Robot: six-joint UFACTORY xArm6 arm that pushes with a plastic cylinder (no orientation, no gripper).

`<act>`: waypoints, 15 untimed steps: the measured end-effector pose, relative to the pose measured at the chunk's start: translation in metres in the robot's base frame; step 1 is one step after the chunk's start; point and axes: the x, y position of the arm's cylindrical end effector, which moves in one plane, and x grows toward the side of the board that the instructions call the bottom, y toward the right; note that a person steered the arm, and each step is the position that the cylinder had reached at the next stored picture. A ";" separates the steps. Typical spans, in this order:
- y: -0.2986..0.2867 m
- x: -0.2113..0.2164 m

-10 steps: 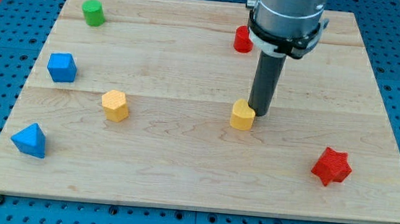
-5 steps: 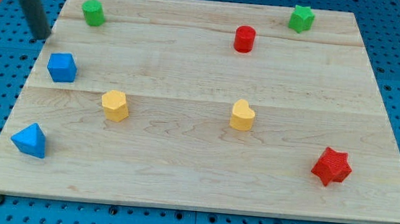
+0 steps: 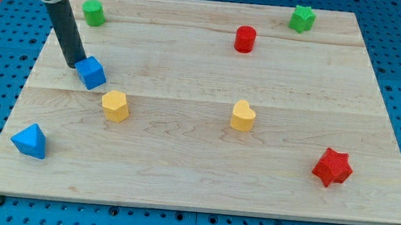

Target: Slide the blue cube right and up a bit

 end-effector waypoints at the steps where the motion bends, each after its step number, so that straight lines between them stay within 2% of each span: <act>1: -0.016 0.031; 2: -0.014 0.058; 3: 0.003 0.014; 4: 0.032 -0.002; 7: 0.037 0.057; 9: 0.047 0.005; 10: 0.070 -0.002; 11: 0.074 0.022; 12: 0.103 0.026; 13: 0.107 -0.001; 14: 0.087 -0.018; 15: 0.102 -0.024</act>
